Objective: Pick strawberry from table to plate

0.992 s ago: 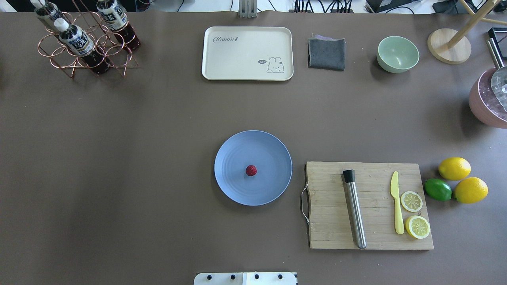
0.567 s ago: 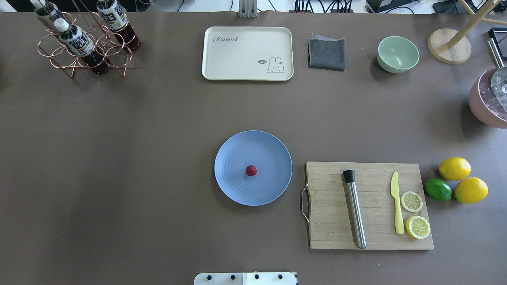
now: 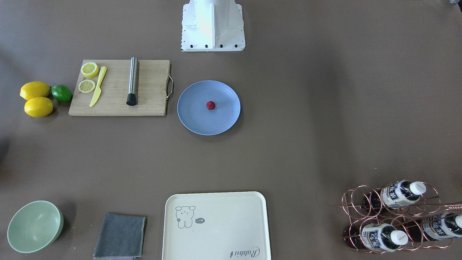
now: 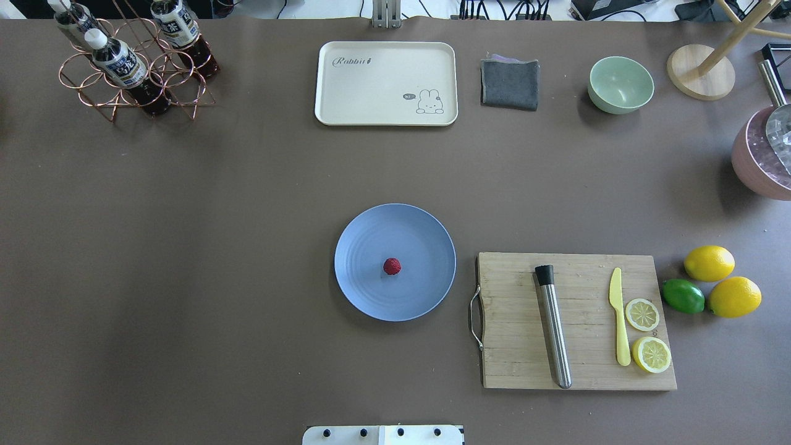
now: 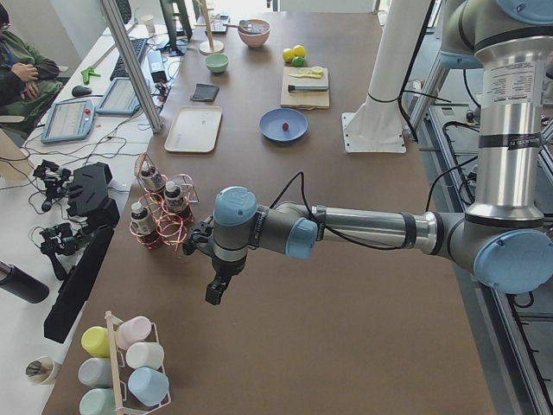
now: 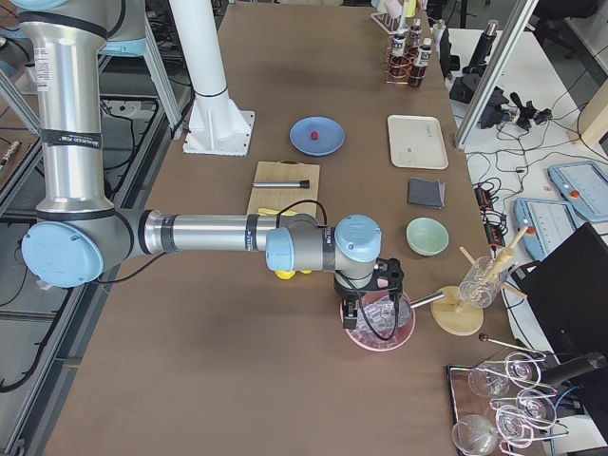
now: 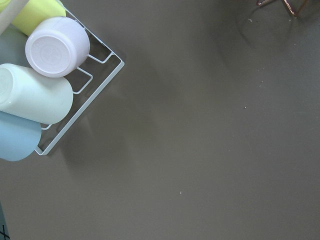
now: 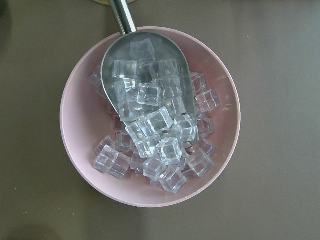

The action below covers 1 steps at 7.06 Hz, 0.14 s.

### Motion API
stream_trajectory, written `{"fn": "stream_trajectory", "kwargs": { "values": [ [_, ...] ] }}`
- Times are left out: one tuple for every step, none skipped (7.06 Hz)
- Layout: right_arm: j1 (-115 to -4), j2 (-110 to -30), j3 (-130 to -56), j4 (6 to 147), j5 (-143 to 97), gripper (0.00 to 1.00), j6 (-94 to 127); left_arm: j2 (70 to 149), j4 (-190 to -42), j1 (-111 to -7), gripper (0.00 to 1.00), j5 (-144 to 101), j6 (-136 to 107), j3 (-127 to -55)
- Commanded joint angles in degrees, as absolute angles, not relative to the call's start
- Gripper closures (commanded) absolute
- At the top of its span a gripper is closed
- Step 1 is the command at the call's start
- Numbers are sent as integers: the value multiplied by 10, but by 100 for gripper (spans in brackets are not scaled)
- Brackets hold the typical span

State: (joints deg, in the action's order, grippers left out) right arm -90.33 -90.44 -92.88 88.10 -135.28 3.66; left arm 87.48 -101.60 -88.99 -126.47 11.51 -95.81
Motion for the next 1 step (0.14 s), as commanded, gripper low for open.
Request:
{"fn": "stream_trajectory", "kwargs": {
  "values": [
    [-904, -903, -927, 882, -1352, 0, 41, 874, -1016, -890, 2, -1265, 115, -958]
  ]
}}
